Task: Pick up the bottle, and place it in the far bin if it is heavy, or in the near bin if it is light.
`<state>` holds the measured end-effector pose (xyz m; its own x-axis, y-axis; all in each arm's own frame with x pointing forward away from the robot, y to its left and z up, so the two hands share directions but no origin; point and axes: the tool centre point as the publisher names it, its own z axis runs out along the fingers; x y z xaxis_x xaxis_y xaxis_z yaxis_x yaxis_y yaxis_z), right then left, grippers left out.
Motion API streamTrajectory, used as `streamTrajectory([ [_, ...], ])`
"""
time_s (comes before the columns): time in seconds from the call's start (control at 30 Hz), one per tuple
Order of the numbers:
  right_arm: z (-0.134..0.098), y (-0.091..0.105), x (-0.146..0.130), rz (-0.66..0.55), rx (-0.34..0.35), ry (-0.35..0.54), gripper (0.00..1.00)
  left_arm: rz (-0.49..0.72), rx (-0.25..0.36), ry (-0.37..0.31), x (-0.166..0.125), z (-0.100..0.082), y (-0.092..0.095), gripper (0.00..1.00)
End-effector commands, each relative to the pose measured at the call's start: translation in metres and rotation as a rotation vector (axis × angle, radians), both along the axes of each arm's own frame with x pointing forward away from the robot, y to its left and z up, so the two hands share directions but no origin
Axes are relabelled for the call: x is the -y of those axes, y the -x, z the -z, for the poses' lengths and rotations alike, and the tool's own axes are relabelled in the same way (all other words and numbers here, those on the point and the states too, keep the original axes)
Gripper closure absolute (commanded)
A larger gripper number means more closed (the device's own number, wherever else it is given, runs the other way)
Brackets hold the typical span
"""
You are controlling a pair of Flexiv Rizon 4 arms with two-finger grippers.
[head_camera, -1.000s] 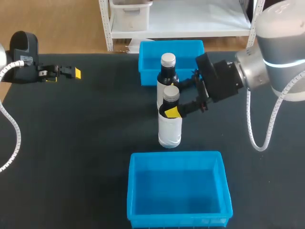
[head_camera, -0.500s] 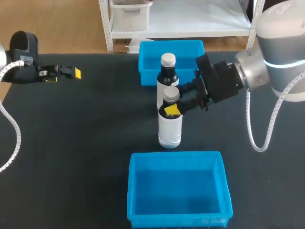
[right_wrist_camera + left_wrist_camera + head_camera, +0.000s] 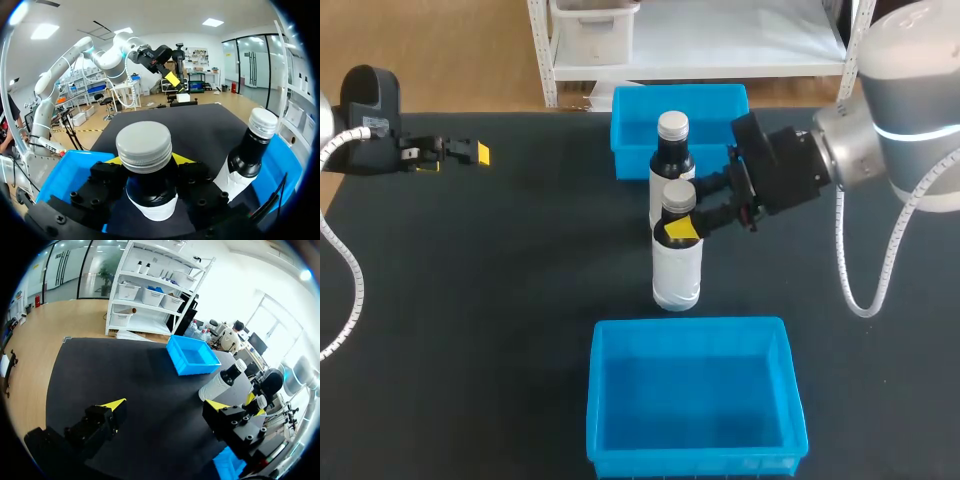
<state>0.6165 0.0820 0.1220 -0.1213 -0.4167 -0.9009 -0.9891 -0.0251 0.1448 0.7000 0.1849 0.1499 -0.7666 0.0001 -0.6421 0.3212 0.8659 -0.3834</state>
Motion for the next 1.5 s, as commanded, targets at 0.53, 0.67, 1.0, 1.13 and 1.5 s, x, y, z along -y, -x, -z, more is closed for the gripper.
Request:
streamTrajectory([
  [0.53,-0.026,-0.006,0.014,-0.001,0.021,-0.036,1.00,0.000,0.000,0.000,0.000,0.000,0.000,0.00],
  [0.67,-0.035,-0.008,0.019,0.006,0.032,-0.031,1.00,0.000,0.000,0.000,0.000,0.000,0.000,0.00],
  [1.0,-0.061,-0.023,0.050,0.055,-0.001,-0.058,1.00,0.000,0.000,0.000,0.000,0.000,0.000,0.00],
  [1.13,-0.072,-0.030,0.068,0.089,0.001,-0.061,1.00,0.000,0.000,0.000,0.000,0.000,0.000,0.00],
  [1.5,-0.092,-0.061,0.127,0.225,0.040,-0.030,1.00,0.000,0.000,0.000,0.000,0.000,0.000,0.00],
])
